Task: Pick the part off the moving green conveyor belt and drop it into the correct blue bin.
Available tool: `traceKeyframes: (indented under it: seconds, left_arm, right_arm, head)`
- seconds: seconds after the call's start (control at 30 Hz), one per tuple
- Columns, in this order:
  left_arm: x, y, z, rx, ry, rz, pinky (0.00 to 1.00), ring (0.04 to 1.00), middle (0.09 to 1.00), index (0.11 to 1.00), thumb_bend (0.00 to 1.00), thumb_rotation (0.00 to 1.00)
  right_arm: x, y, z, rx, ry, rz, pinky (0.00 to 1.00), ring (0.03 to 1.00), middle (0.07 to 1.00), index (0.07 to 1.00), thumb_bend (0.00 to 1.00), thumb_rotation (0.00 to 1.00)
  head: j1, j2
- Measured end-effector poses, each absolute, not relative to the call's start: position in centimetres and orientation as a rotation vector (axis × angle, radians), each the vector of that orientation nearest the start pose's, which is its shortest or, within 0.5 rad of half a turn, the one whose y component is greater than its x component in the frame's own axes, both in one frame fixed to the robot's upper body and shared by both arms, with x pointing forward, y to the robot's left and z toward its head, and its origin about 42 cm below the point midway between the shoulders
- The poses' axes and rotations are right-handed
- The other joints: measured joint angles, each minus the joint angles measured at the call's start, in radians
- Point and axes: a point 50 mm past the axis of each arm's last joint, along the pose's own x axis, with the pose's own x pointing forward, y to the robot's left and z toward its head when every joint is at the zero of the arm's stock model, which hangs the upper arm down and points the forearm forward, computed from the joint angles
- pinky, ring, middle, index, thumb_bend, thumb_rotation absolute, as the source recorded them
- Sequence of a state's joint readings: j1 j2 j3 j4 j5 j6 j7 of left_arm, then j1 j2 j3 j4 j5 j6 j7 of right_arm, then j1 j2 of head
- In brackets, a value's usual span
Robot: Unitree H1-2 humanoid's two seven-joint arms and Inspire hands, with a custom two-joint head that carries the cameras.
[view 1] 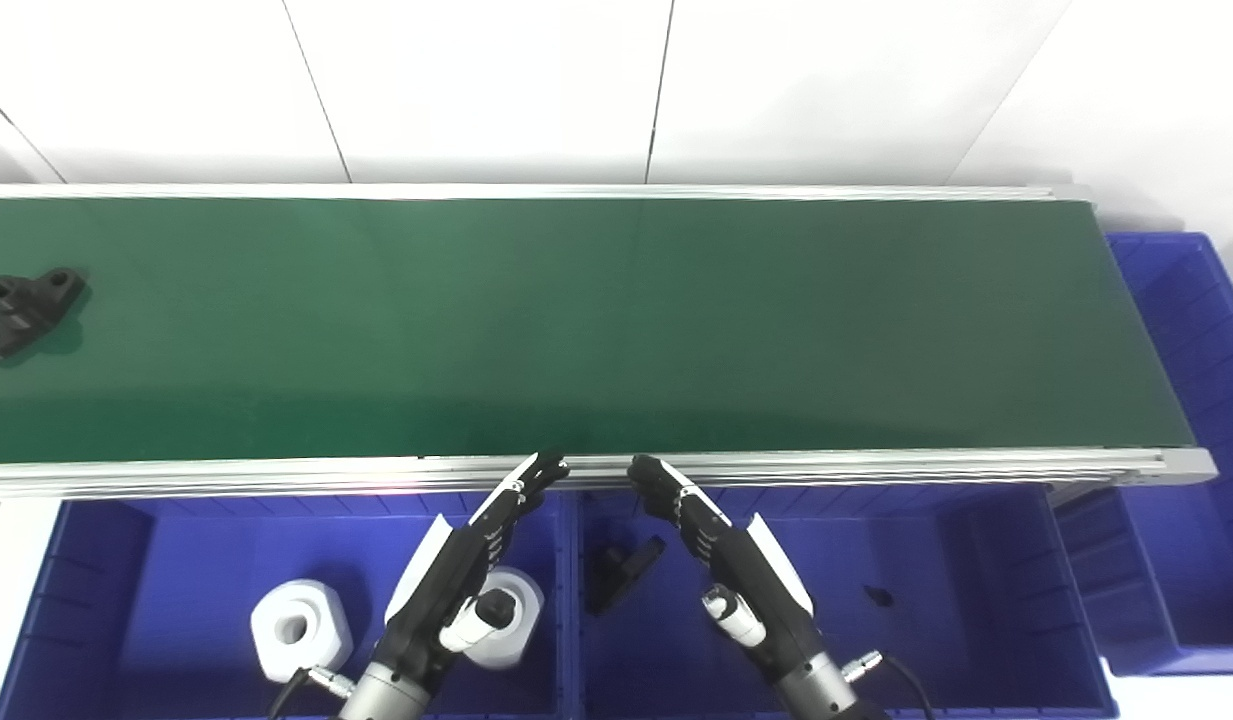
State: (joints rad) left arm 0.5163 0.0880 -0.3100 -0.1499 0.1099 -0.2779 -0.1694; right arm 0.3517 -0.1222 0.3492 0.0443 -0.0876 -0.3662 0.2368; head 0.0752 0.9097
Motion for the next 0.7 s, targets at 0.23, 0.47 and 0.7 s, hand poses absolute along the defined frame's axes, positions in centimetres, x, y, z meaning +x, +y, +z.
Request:
traceKeyframes:
  seconds: [0.23,0.47,0.7]
  left_arm:
    - [9.53,16.45,5.58,0.065,0.082,-0.391,0.95,0.959,0.925,0.937,0.99,1.00]
    - [9.51,16.45,5.52,0.065,0.084,-0.391,0.95,0.962,0.926,0.936,1.00,1.00]
    - [9.50,16.44,5.52,0.065,0.084,-0.391,0.95,0.960,0.930,0.937,1.00,1.00]
  right_arm:
    - [13.26,-15.99,2.88,-0.093,0.042,0.549,0.90,0.920,0.914,0.931,0.91,0.99]
    - [13.25,-15.99,2.88,-0.092,0.042,0.549,0.90,0.918,0.912,0.928,0.91,0.99]
    - [13.25,-15.99,2.88,-0.093,0.042,0.549,0.91,0.924,0.915,0.929,0.92,0.99]
  head:
    - [0.002,-0.002]
    - [-0.002,0.000]
    - [-0.002,0.000]
